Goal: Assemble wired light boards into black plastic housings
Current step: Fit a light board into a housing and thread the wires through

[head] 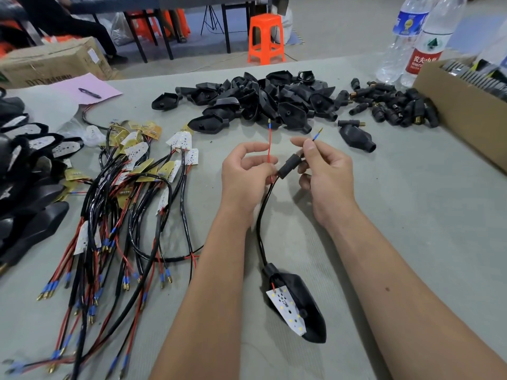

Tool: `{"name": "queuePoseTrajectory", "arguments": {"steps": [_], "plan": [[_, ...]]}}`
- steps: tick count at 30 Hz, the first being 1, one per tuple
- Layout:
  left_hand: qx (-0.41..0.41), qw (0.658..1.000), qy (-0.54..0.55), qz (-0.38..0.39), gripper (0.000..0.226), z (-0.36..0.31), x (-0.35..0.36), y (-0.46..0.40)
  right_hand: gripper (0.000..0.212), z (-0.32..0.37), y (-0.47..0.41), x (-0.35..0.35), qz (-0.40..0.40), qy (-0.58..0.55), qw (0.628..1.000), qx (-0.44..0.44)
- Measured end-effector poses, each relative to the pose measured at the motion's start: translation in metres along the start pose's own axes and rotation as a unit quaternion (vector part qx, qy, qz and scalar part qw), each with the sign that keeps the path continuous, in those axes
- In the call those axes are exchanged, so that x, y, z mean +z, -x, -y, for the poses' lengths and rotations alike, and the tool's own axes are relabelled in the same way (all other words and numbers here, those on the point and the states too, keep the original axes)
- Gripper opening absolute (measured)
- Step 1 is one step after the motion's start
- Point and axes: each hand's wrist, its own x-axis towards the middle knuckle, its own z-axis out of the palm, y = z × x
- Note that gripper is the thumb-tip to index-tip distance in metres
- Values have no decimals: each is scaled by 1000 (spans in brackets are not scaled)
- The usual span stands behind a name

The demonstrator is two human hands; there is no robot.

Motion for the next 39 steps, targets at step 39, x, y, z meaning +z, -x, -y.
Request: {"name": "queuePoseTrajectory", "arguments": {"steps": [39], "plan": [[84, 974, -196, 73, 31, 4, -17, -8, 13, -4, -11, -5, -109, -98, 989, 31]]}}
